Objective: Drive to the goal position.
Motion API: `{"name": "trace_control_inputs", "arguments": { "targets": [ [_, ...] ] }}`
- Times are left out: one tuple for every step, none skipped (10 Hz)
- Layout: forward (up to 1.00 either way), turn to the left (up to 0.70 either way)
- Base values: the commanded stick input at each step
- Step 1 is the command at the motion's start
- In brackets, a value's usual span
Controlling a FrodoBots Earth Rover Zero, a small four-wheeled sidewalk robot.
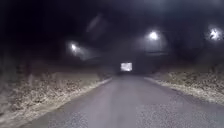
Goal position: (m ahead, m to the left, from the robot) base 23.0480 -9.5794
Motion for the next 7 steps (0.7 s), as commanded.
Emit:
{"name": "trace_control_inputs", "arguments": {
  "targets": [
    [0.70, 0.03],
    [0.70, 0.03],
    [0.70, 0.03],
    [0.70, 0.03],
    [0.70, 0.03],
    [0.70, 0.02],
    [0.70, 0.02]
  ]
}}
